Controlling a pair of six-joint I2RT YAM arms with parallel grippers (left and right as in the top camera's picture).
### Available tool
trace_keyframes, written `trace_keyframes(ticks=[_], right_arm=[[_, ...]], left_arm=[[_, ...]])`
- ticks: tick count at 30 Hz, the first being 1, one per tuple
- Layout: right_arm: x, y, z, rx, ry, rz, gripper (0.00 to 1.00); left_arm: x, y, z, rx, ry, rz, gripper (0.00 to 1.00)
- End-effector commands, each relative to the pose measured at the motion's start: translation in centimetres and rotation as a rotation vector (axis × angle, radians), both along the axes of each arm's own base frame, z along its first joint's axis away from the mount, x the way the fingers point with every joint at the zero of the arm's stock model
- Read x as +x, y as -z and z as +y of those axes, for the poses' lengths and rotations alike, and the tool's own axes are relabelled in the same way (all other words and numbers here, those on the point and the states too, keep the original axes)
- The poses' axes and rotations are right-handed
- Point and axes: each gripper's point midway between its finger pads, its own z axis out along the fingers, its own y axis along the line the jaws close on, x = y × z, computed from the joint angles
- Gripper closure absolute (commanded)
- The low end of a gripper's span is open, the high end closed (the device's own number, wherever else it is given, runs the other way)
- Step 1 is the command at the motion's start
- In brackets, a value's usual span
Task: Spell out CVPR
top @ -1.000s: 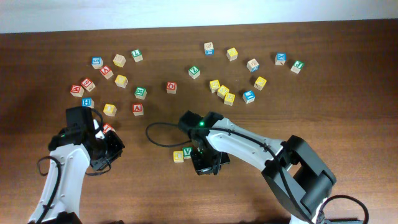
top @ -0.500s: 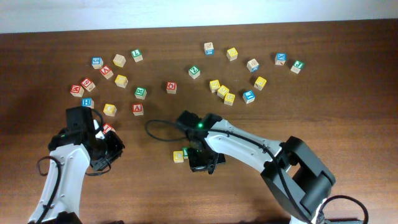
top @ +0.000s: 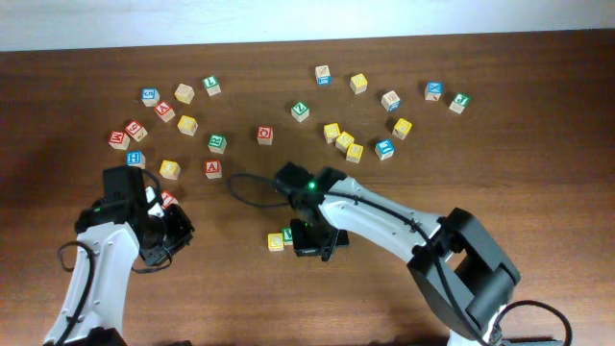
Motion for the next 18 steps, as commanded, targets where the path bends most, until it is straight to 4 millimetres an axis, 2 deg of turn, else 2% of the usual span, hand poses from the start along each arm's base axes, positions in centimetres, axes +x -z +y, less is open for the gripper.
trace_keyframes(ticks=[1, 2, 4, 6, 9, 13, 15, 18], right_arm=[[2.5, -4.1, 0.7, 0.058, -0.058, -0.066, 0.96], [2.9, -5.1, 0.2, 0.054, -0.061, -0.067, 0.96], [3.8, -6.2, -1.9, 0.009, -0.031, -0.055, 0.96], [4.7, -6.2, -4.9, -0.015, -0.032, -0.022, 0.96], [5.2, -5.7, -7.8, -0.089, 0.013, -0.008, 0.96], [4.6, -5.2, -7.3, -0.117, -0.016, -0.021, 0.96], [4.5, -4.5, -8.6, -0.202, 0.059, -0.034, 0.96], [3.3, -1.9, -9.2, -0.212, 0.064, -0.007, 0.96]], left_arm=[[-0.8, 0.5, -1.7, -0.025, 0.073, 0.008, 1.00], [-1.4, 1.0, -2.4, -0.029, 0.101, 0.027, 1.00], [-2.2, 1.7, -3.9, -0.032, 0.160, 0.050, 1.00], [-2.3, 2.2, -5.8, -0.034, 0.198, 0.045, 1.00], [-2.2, 2.6, -7.3, -0.034, 0.238, 0.030, 1.00], [-1.0, 3.4, -9.5, -0.040, 0.263, -0.002, 1.00], [-0.9, 4.4, -10.6, -0.046, 0.284, 0.013, 1.00], [-1.3, 6.2, -12.1, -0.064, 0.314, 0.059, 1.00]])
